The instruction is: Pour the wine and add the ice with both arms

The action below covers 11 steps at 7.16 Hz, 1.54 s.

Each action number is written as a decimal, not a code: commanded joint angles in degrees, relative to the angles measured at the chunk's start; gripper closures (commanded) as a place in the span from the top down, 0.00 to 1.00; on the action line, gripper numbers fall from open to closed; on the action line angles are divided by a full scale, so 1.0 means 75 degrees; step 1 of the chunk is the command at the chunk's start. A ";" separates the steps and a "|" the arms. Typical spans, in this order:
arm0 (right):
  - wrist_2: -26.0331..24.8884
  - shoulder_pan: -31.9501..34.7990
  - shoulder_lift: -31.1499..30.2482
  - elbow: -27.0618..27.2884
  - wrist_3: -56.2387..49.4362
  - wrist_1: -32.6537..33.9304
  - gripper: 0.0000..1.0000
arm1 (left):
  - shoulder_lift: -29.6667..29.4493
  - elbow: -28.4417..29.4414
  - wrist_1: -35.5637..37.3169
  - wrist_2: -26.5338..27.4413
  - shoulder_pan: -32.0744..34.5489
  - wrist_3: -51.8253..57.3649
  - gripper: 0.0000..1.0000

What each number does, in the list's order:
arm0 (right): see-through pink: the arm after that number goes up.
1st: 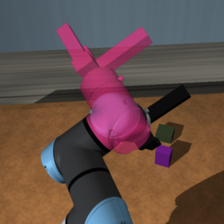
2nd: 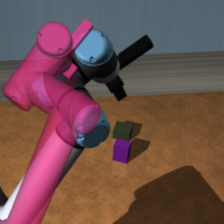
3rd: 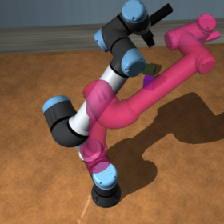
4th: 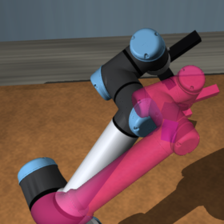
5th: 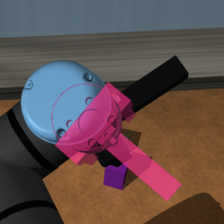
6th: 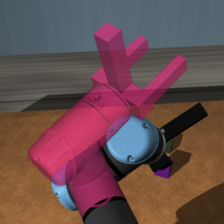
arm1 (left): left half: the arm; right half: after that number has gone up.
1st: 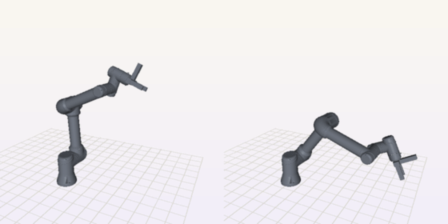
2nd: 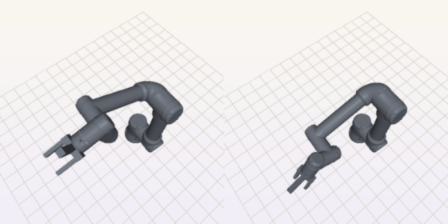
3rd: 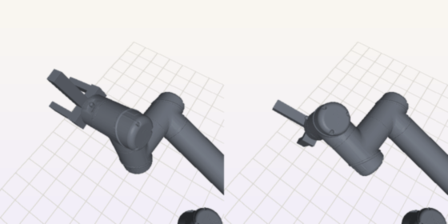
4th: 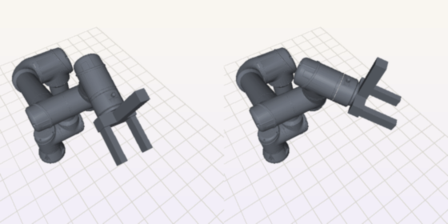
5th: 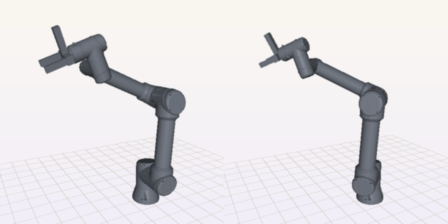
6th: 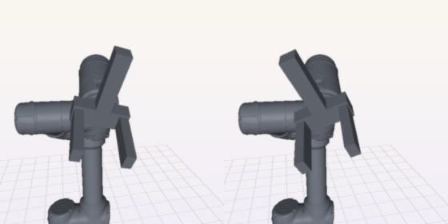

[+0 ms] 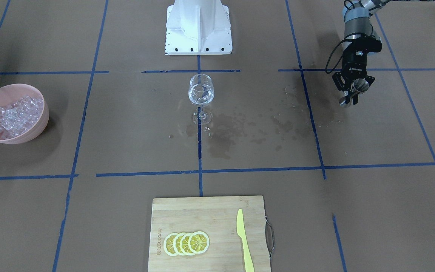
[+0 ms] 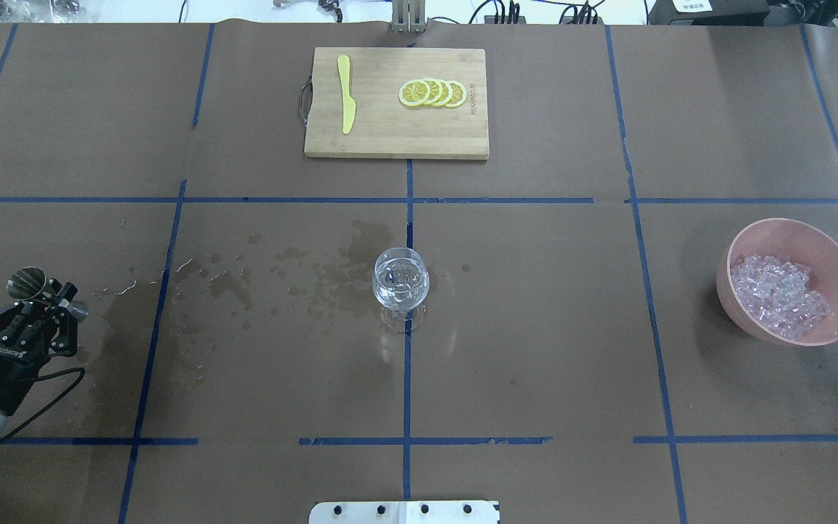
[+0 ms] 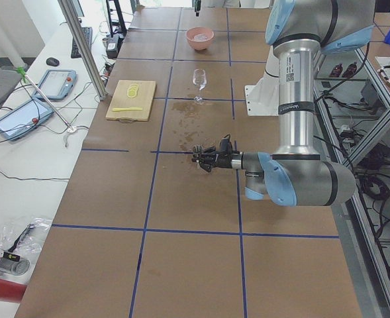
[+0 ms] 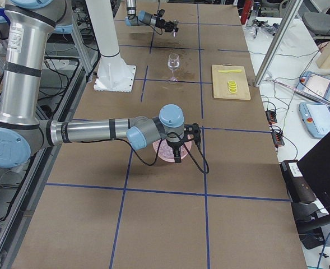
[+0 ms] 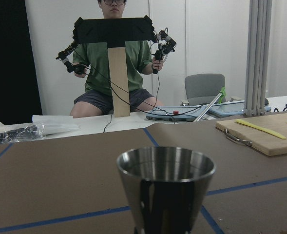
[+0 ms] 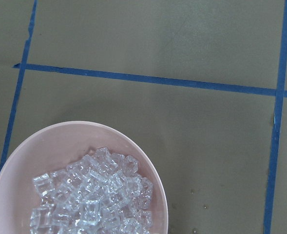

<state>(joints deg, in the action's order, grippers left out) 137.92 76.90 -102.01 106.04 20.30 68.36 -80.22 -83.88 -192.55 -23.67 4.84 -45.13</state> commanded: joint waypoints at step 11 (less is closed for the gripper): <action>-0.0002 -0.0035 -0.0074 -0.0006 0.0011 -0.0033 1.00 | -0.0003 0.0379 0.0138 -0.0266 -0.0317 -0.0674 0.06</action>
<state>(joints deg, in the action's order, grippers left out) 137.97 76.67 -102.57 106.00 20.39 68.12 -80.21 -81.31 -191.60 -25.63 2.62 -49.91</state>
